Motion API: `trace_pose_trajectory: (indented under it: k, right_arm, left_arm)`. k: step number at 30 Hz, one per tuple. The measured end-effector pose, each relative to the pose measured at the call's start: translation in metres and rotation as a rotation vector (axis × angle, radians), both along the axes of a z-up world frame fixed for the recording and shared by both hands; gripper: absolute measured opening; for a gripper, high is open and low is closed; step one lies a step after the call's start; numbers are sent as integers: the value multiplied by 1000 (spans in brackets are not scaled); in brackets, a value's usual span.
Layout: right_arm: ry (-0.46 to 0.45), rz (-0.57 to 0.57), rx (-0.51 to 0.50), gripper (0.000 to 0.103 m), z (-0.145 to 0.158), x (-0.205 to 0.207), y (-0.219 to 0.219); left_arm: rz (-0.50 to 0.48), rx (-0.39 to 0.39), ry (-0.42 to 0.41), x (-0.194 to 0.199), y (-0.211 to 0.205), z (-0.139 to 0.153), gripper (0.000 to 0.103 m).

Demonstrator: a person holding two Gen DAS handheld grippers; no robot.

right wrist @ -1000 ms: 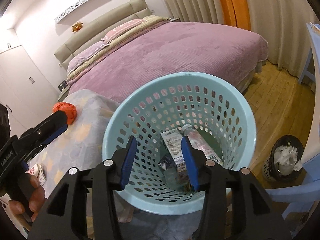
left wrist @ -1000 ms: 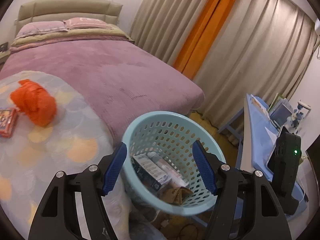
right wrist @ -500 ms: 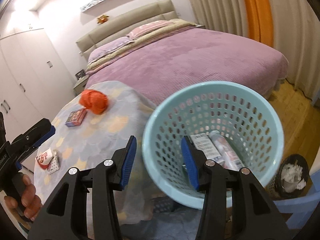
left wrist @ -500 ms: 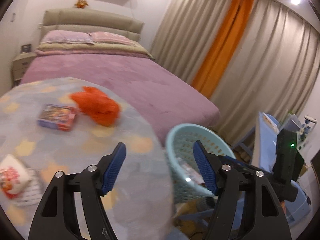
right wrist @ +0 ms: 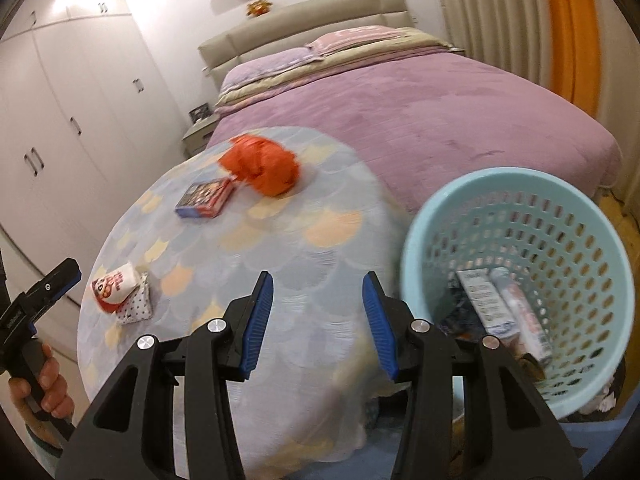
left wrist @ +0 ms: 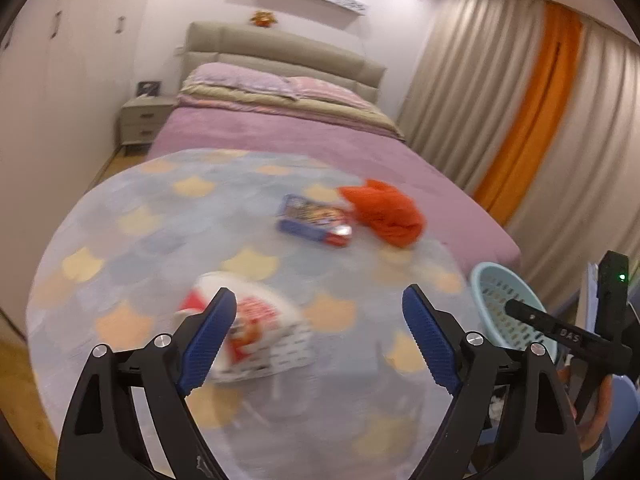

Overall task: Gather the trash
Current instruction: 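Move both tools back to the table toward the paper cup and orange bag, then grasp the red-white paper cup with the left tool while the right tool grasps the orange plastic bag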

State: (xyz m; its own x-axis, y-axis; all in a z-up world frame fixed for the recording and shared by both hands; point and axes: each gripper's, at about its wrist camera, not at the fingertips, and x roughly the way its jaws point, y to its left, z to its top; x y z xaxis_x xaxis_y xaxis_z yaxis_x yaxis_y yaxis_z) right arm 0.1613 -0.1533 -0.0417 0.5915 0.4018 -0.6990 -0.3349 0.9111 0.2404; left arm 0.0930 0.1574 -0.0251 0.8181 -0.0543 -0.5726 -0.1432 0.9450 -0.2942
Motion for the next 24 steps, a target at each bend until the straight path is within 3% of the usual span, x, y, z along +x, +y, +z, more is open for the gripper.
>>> trace_pose_trajectory:
  k: [7,16,19,22,24]
  right_arm:
    - [4,66,-29,43,-4,1,38]
    - [18,114,-43,44,-11,8,65]
    - [21,131,-51,44,-13,10,75]
    - [22,145,-59,44,-14,11,81]
    - [24,151,-61,44,-15,12,84]
  left_arm:
    - [49,-78,75,-3,42,-29,85]
    - [16,-132,126,13,45,-52,85]
    - [15,-136,124,15,45,-55,81]
    - [14,-143,131,18,46,-59,69]
    - [14,-149,127,16,47,-60,69]
